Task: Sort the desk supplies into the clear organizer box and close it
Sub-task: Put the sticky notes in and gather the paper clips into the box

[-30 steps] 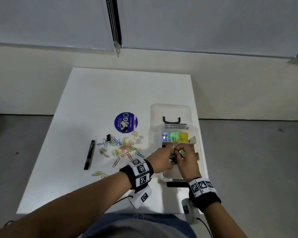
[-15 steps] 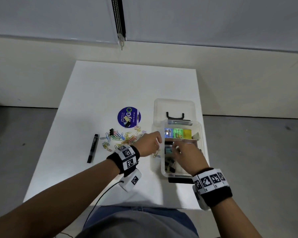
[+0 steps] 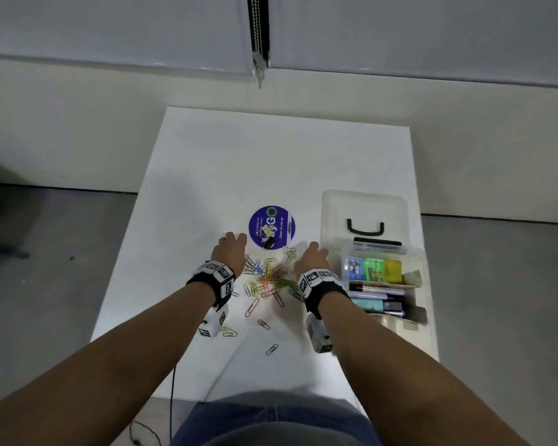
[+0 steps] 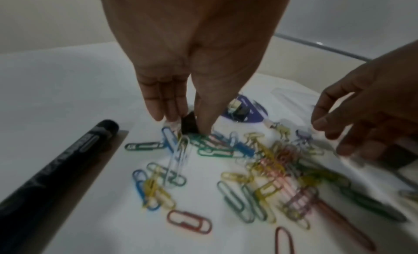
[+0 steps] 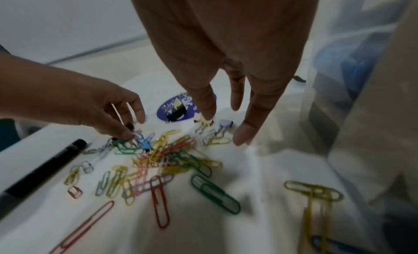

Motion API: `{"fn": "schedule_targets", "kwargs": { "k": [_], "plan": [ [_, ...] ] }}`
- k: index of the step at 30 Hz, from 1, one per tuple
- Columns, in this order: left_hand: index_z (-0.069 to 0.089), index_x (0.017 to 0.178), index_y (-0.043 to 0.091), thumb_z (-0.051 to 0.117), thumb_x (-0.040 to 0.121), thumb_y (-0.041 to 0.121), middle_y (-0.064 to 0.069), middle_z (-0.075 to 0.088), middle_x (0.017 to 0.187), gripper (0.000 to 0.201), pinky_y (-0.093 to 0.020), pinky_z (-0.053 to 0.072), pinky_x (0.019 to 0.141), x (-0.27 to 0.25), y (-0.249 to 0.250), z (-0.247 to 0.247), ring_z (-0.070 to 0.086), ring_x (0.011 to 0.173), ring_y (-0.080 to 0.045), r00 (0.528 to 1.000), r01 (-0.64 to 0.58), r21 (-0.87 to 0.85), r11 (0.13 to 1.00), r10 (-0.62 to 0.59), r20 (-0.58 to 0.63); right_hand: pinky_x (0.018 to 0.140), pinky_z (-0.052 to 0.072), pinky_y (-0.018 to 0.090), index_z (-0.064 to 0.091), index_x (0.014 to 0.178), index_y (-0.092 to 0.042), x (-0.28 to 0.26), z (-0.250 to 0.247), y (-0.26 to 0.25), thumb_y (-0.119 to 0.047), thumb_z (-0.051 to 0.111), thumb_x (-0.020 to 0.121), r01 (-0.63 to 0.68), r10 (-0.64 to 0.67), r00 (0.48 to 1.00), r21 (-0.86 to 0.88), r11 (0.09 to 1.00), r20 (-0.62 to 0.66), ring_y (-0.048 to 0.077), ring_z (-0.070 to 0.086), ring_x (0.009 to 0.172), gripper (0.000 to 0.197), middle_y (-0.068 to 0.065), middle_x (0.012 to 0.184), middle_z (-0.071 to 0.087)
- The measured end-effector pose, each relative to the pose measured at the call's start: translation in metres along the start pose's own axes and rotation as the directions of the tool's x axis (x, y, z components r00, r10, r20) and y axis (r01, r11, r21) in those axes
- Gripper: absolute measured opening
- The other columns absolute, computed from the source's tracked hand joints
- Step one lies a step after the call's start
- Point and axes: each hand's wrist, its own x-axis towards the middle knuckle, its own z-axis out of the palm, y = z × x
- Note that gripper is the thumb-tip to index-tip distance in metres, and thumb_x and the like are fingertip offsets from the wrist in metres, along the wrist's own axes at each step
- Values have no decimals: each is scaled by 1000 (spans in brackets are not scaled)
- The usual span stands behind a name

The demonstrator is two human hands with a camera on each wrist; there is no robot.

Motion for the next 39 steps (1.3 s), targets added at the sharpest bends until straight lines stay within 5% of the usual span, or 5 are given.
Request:
{"fn": "schedule_targets", "kwargs": {
  "k": [16,20,25,32,39],
  "plan": [
    [47,125,15,42,89,-7,-13,42,116,43,-35,53,79,15,-21,-8,56,85,-21,989,-150,-413,899,132,-71,74,44,34,37,123,-3,32,9,0,-7,43,93,-14,26,996,149,989,-80,37,61,100,31,23,116,60],
    [41,133,16,41,96,12,-16,44,121,37,-37,51,80,27,-5,-17,57,81,-27,990,-140,-438,888,137,-39,76,45,39,28,129,-11,34,10,-10,-5,42,91,102,-101,995,54,993,-20,35,59,95,41,20,114,56],
    [17,148,36,63,86,42,-18,32,135,77,-41,56,84,37,28,-11,65,86,-34,977,-154,-225,962,182,113,79,46,42,18,141,-27,37,17,-18,-17,55,89,201,-181,973,-149,968,141,40,60,101,65,16,118,46],
    [35,135,16,48,92,13,-21,47,120,45,-41,52,72,32,36,-6,61,84,-40,974,-181,-115,977,194,115,89,51,43,30,134,-14,39,26,-15,-14,56,89,214,-174,969,-243,946,176,35,61,107,52,16,121,52],
    [44,106,10,42,98,19,-15,64,97,12,-41,54,69,17,16,-3,61,78,-29,976,-194,-242,950,212,50,96,46,41,32,136,-5,31,31,-7,-16,52,93,66,-54,986,-73,995,159,35,55,119,48,20,132,51]
  ]
}}
